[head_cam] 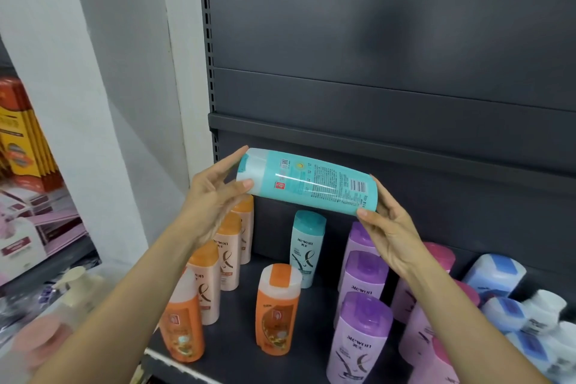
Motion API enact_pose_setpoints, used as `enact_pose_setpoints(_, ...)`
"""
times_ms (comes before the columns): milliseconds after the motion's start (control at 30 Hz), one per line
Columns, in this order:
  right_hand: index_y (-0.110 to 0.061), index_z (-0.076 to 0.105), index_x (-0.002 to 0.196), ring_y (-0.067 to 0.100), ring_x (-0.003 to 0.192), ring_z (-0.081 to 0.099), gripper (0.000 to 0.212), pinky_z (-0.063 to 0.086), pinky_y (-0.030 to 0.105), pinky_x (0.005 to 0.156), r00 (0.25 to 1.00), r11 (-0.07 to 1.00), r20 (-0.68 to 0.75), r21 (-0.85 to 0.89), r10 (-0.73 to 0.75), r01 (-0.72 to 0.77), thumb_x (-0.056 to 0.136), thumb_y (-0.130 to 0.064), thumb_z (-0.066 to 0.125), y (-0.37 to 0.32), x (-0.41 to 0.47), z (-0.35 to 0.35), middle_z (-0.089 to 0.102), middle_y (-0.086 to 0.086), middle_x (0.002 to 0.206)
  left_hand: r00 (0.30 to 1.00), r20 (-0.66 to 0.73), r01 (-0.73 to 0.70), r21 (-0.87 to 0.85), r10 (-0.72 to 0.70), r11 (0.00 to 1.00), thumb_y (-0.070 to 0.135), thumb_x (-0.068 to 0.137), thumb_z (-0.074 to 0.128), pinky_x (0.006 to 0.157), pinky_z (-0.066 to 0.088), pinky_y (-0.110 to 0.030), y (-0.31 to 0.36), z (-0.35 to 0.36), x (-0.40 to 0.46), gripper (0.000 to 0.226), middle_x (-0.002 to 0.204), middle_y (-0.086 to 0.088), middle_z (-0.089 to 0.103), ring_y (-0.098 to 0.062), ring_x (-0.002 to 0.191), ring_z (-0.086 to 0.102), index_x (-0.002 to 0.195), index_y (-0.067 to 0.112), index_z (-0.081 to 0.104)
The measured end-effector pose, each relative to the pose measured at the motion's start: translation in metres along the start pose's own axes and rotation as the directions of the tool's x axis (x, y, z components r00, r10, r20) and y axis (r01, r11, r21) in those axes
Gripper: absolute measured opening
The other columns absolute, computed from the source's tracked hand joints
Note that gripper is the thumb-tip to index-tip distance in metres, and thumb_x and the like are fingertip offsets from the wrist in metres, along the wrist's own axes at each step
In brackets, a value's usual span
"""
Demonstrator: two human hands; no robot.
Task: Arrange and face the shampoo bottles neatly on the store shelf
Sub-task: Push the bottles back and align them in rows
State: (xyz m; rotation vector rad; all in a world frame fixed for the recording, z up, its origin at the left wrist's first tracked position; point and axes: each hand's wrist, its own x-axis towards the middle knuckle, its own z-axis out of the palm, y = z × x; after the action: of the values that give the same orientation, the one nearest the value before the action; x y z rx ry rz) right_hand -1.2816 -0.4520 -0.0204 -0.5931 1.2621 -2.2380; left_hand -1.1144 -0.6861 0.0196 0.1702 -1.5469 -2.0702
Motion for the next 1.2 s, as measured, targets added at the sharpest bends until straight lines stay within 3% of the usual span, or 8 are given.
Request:
enact_pose_setpoints(167, 0.0, 0.059, 0.119, 0.022, 0.106, 0.065, 0.091, 0.055, 0.022, 0.077, 0.995, 0.997, -0.096, -0.074, -0.009, 0.002, 0.041, -0.033, 0.093, 0.0, 0.003, 0.004, 0.067, 0.014, 0.115, 0.991, -0.051, -0.097, 0.348, 0.122, 0.932, 0.028, 0.069, 0.066, 0.073, 0.056, -0.022, 0.0, 0.007, 0.002, 0.063, 0.11, 0.007, 0.062, -0.013, 0.099, 0.064, 0.131, 0.027, 0.053)
enact_pose_setpoints(367, 0.014, 0.058, 0.111, 0.03, 0.096, 0.069, 0.039, 0.057, 0.023, 0.076, 0.986, 0.99, -0.136, -0.09, 0.092, -0.105, 0.092, -0.02, 0.054, 0.01, 0.006, 0.008, 0.067, 0.027, 0.105, 0.962, 0.074, -0.251, 0.622, 0.263, 0.742, 0.013, 0.08, 0.07, 0.092, 0.047, -0.022, -0.004, 0.002, 0.01, 0.061, 0.121, 0.002, 0.056, -0.008, 0.106, 0.056, 0.132, 0.032, 0.045)
enact_pose_setpoints(467, 0.011, 0.062, 0.102, 0.03, 0.088, 0.071, 0.039, 0.056, 0.019, 0.069, 0.974, 0.972, -0.164, -0.147, 0.157, -0.181, 0.093, -0.026, 0.053, 0.014, 0.007, 0.013, 0.07, 0.024, 0.096, 0.961, 0.059, -0.252, 0.586, 0.269, 0.771, 0.016, 0.08, 0.069, 0.085, 0.051, -0.017, -0.002, 0.003, 0.013, 0.049, 0.116, 0.009, 0.058, -0.009, 0.107, 0.057, 0.125, 0.023, 0.05)
enact_pose_setpoints(600, 0.004, 0.064, 0.101, 0.028, 0.088, 0.071, 0.039, 0.057, 0.019, 0.068, 0.962, 0.949, -0.19, -0.211, 0.196, -0.235, 0.092, -0.032, 0.053, 0.023, 0.009, 0.018, 0.07, 0.022, 0.095, 0.973, 0.023, -0.212, 0.492, 0.23, 0.844, 0.019, 0.08, 0.068, 0.081, 0.058, -0.036, 0.0, 0.006, 0.016, 0.043, 0.117, 0.003, 0.061, -0.017, 0.106, 0.063, 0.12, 0.017, 0.051)
enact_pose_setpoints(833, 0.003, 0.064, 0.109, 0.023, 0.083, 0.071, 0.028, 0.058, 0.022, 0.067, 0.957, 0.847, -0.192, -0.451, 0.216, -0.282, 0.094, -0.019, 0.056, 0.031, 0.009, 0.014, 0.071, 0.019, 0.094, 0.972, -0.024, -0.191, 0.508, 0.236, 0.84, 0.019, 0.082, 0.068, 0.072, 0.058, -0.026, -0.009, 0.017, 0.022, 0.034, 0.103, 0.014, 0.06, -0.013, 0.096, 0.065, 0.109, 0.026, 0.05)
enact_pose_setpoints(933, 0.0, 0.063, 0.115, 0.018, 0.081, 0.068, 0.029, 0.054, 0.019, 0.065, 0.971, 0.671, -0.191, -0.702, 0.145, -0.238, 0.091, -0.016, 0.061, 0.034, 0.011, 0.003, 0.07, 0.011, 0.095, 0.973, -0.011, -0.178, 0.602, 0.231, 0.778, 0.023, 0.081, 0.07, 0.071, 0.056, -0.024, -0.019, 0.022, 0.026, 0.039, 0.102, 0.011, 0.059, -0.01, 0.092, 0.063, 0.113, 0.024, 0.049)
enact_pose_setpoints(1033, -0.006, 0.063, 0.119, 0.011, 0.093, 0.062, 0.037, 0.046, 0.015, 0.078, 0.991, 0.266, -0.093, -0.957, 0.098, -0.116, 0.085, -0.018, 0.069, 0.034, 0.011, -0.013, 0.068, 0.007, 0.107, 0.973, 0.064, -0.206, 0.685, 0.224, 0.699, 0.023, 0.078, 0.073, 0.066, 0.05, -0.01, -0.031, 0.032, 0.029, 0.041, 0.098, 0.013, 0.058, -0.004, 0.084, 0.059, 0.112, 0.021, 0.05)
enact_pose_setpoints(1200, -0.014, 0.06, 0.125, 0.015, 0.118, 0.055, 0.048, 0.034, 0.014, 0.092, 0.979, -0.055, -0.062, -0.997, 0.197, -0.052, 0.081, -0.026, 0.073, 0.028, 0.002, -0.025, 0.062, 0.001, 0.127, 0.983, 0.15, -0.183, 0.738, 0.107, 0.649, 0.021, 0.078, 0.074, 0.065, 0.049, -0.013, -0.061, 0.038, 0.033, 0.039, 0.099, 0.011, 0.059, -0.003, 0.086, 0.058, 0.108, 0.024, 0.049)
